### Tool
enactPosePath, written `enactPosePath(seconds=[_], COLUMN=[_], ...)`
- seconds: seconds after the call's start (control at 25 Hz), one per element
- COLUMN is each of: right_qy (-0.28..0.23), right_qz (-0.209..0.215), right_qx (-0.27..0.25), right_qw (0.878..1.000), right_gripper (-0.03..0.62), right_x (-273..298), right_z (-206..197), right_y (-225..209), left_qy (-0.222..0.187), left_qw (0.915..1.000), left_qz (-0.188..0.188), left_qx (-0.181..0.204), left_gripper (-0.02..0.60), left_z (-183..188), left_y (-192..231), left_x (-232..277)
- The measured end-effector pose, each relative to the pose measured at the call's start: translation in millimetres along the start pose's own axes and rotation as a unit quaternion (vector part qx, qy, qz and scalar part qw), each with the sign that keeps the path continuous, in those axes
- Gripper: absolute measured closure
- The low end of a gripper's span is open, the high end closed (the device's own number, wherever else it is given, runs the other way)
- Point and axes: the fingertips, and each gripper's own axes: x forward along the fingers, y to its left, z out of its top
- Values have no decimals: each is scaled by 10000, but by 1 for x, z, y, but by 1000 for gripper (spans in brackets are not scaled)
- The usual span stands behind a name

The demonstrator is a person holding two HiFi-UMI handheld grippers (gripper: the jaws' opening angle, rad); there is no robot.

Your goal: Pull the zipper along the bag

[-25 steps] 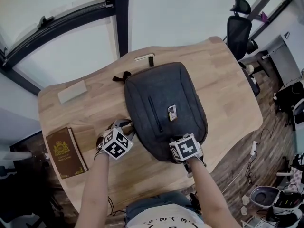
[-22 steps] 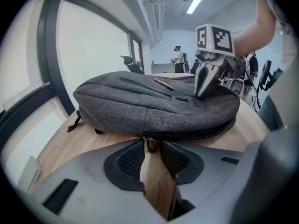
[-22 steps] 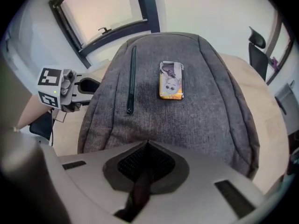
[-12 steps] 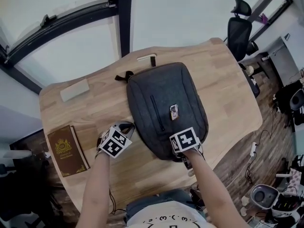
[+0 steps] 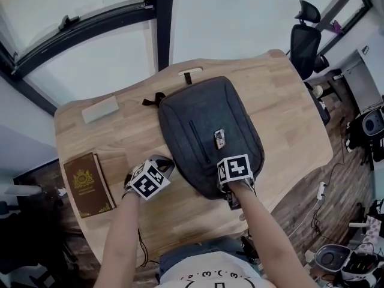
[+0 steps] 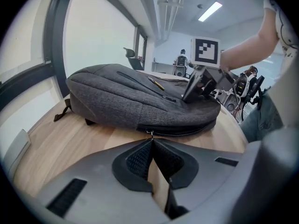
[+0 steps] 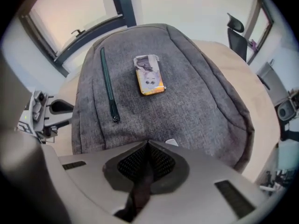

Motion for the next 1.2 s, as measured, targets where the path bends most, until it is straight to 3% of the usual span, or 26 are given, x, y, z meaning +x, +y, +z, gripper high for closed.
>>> enactPosePath(seconds=[0.28, 0.56, 0.84, 1.04, 1.2], right_qy=[-136, -283, -390, -547, -912], right_qz=[57, -3, 534, 341, 842], right_qx=[568, 996, 1850, 1383, 1292], right_qw=[9983, 9946, 9805, 9883, 9838], right_gripper=[540, 540, 540, 540, 542], right_x=[1, 0, 1, -2, -21], right_z=[0, 1, 1, 3, 11], right_y=[-2, -5, -9, -8, -3], left_qy=[-27, 129, 84, 304, 374], left_qw=[9997, 9976, 9969, 9982, 9991], left_qz=[-234, -630, -783, -513, -160], left_qx=[-95, 237, -61, 99, 112], left_gripper=[564, 563, 562, 564, 564], left_z=[-5, -4, 4, 1, -5], left_y=[-35, -79, -111, -112, -99], left_x=[7, 12, 20, 24, 16])
